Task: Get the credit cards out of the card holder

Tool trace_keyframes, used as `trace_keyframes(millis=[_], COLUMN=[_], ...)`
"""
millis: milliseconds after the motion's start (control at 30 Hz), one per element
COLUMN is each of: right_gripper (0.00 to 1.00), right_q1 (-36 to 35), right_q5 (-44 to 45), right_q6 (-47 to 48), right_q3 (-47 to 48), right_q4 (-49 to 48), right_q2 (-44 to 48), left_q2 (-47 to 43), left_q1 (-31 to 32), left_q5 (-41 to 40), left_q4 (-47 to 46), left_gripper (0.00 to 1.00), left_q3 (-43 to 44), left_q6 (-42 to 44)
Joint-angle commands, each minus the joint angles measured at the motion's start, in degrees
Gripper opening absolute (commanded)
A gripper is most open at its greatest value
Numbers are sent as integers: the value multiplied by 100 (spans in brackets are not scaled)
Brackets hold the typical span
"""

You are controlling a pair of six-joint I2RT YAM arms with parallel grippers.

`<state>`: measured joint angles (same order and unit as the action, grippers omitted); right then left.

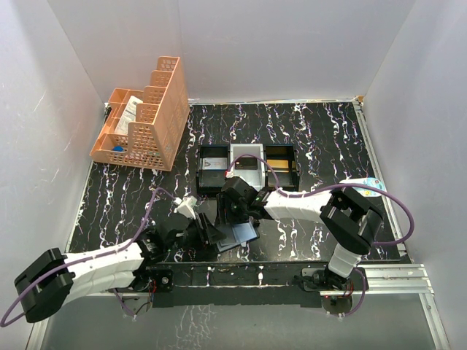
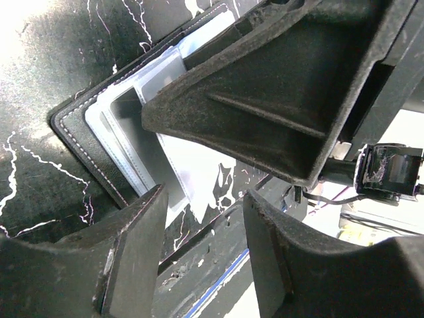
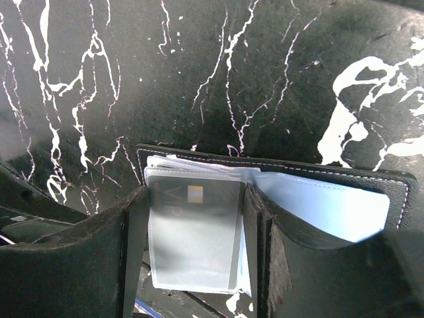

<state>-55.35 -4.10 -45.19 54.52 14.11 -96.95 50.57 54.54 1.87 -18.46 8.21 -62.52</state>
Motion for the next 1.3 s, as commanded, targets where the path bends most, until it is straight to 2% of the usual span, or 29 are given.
trace_keyframes(millis=[0, 200, 300, 433, 633, 767, 867, 1033, 1167, 1267], right_gripper=[46, 46, 47, 59, 79, 83, 84, 80, 72, 63], right_q1=[-33, -30, -34, 15, 246, 408, 688, 1147, 1336, 1431], right_q5=[-203, -273, -341, -430, -457, 64, 351, 74, -120, -402], right_q6=[-112, -116, -114, -82, -15, 84, 89, 39, 16, 51], right_q3=[-76, -75, -73, -15, 108, 129, -183, -875, -1212, -1364], right_q4=[-334, -339, -343, -302, -109, 376, 558, 387, 301, 173], right_q2=[16, 59, 106, 354, 864, 1245, 1663, 2452, 2912, 3037], left_q2=[228, 878, 1146, 1164, 1334, 1784, 2147, 2828, 3202, 2934], left_q1=[24, 34, 39, 55, 49, 52, 69, 116, 174, 244], left_q5=[-83, 22, 78, -11, -33, 101, 208, 332, 348, 174], left_q4=[-591, -1497, -1519, -1427, -1224, -1224, -1286, -1099, -782, -575], left_gripper=[47, 39, 37, 38, 43, 44, 45, 47, 48, 48], left_q3=[-36, -25, 119, 205, 574, 907, 1183, 1957, 2308, 2219], left_q6=[-102, -122, -84, -47, 149, 230, 298, 510, 550, 488])
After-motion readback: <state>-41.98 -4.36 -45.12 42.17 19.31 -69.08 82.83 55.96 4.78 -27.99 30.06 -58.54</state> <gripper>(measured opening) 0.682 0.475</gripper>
